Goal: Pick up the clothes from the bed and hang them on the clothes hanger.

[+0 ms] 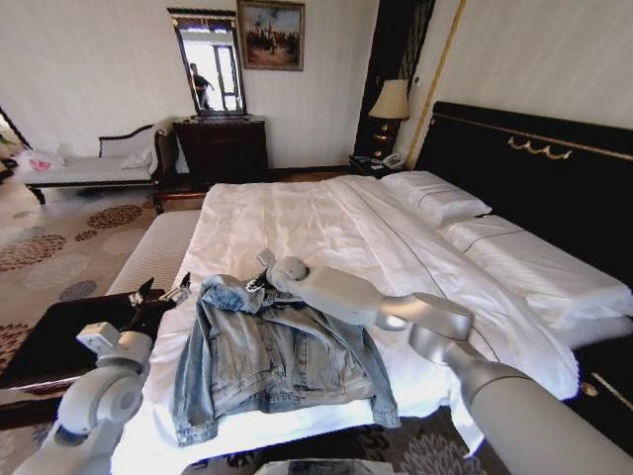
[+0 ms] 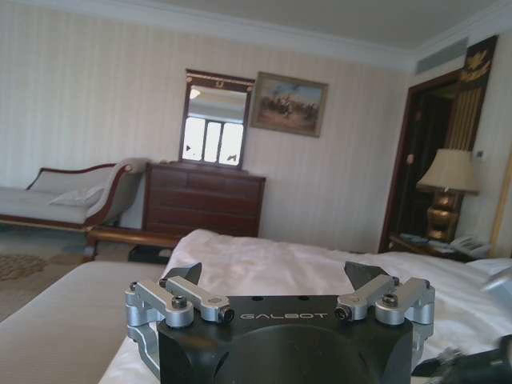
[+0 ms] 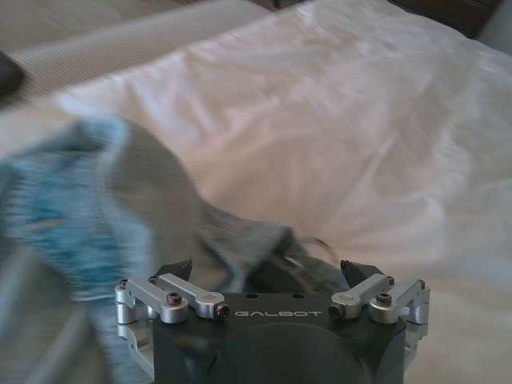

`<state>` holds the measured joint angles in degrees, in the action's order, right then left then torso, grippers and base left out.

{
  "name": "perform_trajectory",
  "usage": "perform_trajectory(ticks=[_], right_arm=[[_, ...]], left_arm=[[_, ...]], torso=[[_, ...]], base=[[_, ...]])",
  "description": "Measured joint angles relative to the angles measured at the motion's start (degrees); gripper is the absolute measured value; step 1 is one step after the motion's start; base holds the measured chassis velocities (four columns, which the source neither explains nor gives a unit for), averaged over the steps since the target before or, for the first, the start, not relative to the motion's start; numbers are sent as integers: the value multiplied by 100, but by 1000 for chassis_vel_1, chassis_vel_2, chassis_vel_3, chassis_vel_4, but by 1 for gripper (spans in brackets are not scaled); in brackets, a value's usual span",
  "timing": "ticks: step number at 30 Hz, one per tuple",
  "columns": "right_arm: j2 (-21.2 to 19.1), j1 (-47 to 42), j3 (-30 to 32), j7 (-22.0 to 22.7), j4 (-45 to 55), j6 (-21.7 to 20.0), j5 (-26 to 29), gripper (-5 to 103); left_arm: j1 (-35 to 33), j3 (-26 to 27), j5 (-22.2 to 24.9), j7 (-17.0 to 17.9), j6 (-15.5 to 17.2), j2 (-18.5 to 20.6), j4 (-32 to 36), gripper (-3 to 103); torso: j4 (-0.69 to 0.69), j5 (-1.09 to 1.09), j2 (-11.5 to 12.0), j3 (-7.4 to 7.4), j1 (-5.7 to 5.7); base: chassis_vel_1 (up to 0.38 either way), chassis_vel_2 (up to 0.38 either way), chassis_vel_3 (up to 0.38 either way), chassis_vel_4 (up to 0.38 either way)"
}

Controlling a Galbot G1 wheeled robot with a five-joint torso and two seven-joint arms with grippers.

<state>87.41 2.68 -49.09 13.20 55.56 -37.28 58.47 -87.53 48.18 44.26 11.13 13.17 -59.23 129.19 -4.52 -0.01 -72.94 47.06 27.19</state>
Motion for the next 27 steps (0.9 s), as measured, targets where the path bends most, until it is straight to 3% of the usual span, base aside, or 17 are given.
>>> perform_trajectory(ticks=[8,27], right_arm=[[507,240,-192,-342,-1362,-15,-362,100],[484,22,-511,-838,-2173,-137,-401,100]], left_arm=[[50,-58,89,-100,-22,11,-102,100],[137,-251,85,-137,-30,38,-95,100]], torso=[[4,0,0,-1,-1],[1,1,1,-1,-2]], base=[[0,0,0,0],[0,0,0,0]])
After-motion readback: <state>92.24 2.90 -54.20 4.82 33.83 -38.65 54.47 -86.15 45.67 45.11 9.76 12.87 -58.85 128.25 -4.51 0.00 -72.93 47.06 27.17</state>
